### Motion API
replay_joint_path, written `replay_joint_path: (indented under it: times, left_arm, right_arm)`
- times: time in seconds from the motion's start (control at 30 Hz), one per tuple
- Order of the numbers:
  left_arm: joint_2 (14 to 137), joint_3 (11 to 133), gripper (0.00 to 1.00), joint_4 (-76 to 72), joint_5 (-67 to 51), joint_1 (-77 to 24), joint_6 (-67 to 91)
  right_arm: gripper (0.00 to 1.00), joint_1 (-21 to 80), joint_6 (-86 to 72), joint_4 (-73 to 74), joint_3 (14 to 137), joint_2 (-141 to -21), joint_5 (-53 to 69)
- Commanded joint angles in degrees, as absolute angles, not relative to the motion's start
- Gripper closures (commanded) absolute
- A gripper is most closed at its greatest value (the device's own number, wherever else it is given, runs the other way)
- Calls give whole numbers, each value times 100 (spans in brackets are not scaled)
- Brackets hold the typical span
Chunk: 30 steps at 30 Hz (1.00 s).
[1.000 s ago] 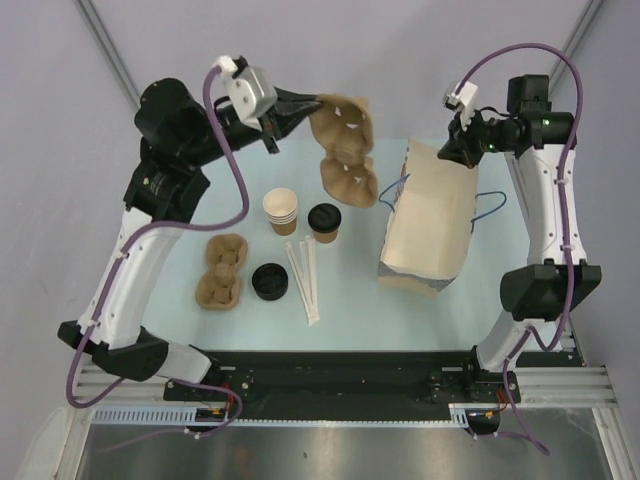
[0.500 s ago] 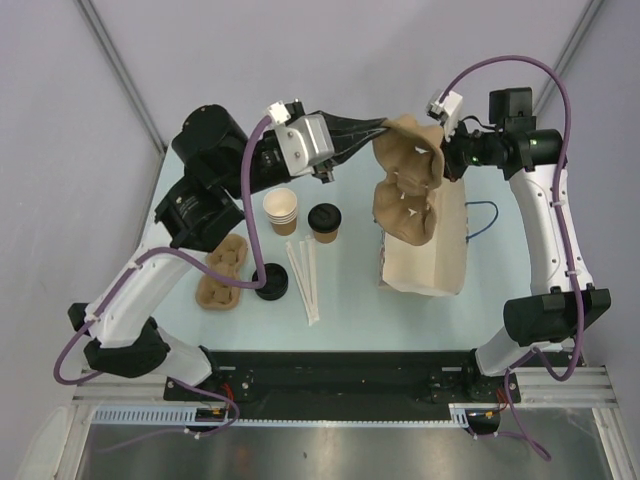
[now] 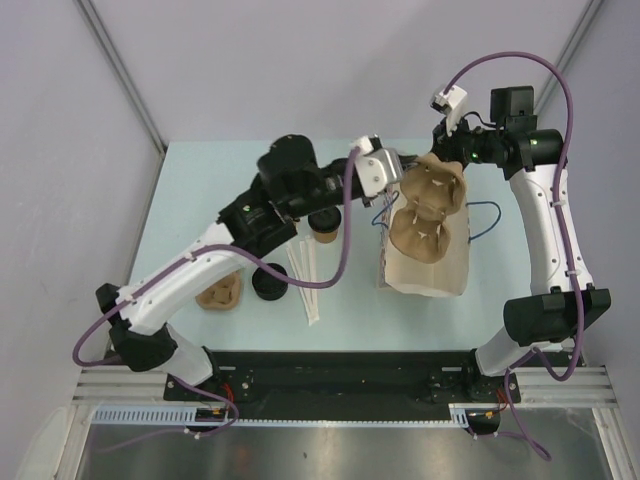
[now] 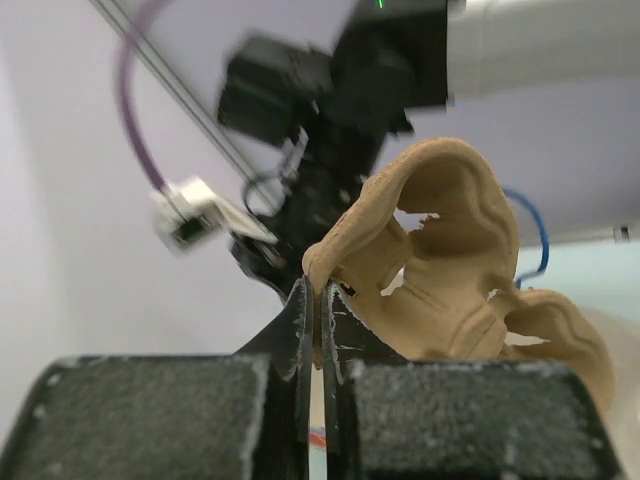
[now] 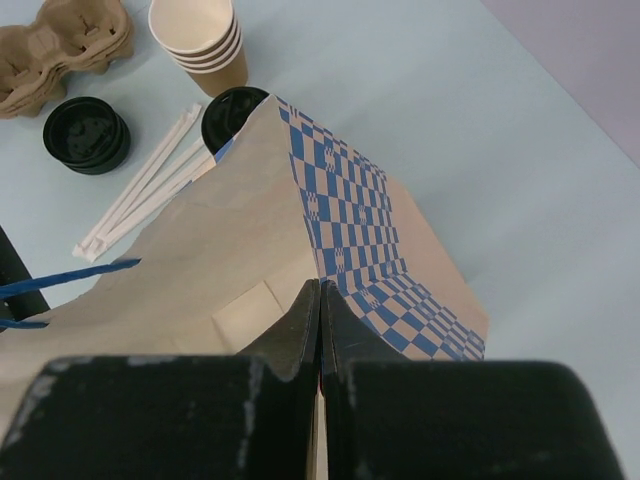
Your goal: Pack the takeout coffee
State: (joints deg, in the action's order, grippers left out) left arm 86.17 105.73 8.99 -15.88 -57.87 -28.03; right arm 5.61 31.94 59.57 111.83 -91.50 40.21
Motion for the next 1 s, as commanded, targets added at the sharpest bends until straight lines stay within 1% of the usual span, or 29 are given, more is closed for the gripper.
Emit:
replay_joint_path:
  times: [0.0,0.03,0.13,0.27,0.43,0.6,0.77,0.97]
  left_arm:
    - [8657,9881,100,230,-1310,-5862,-2926]
    - [8640,9487,100,124,-1310,-5871,-2988]
    - [8692,9037,100,44,-1318,-5897,-3041]
    - [8789,8947,100,472,-1450,-5906,-2874]
    - [8308,8702,100,878,-1590,-5880,-2927]
    - [8007,8902,100,1660,-2065,-5757,-2690]
    - [7901,9149,100,2135,-2223,-5739,-2654]
    - [8059,9106,100,2083,-2171,-5537,-2137]
  right_arm:
    - [100,536,2988,5809,11215,-8939,4166]
    - [100,527,2980,5827,11215,-8930,4183]
    - [100,519,2901,5845,11189,-8903,4201]
    - [100,492,2769,5871,11206,-8833,4227]
    - [100,448,2506,5959,11250,-8649,4429]
    - [100,431,1909,6003,11276,-8543,4737]
    - [100,483,1626,6213,11294,-8604,4931]
    - [100,545,1556,6276,11022,-8622,4904]
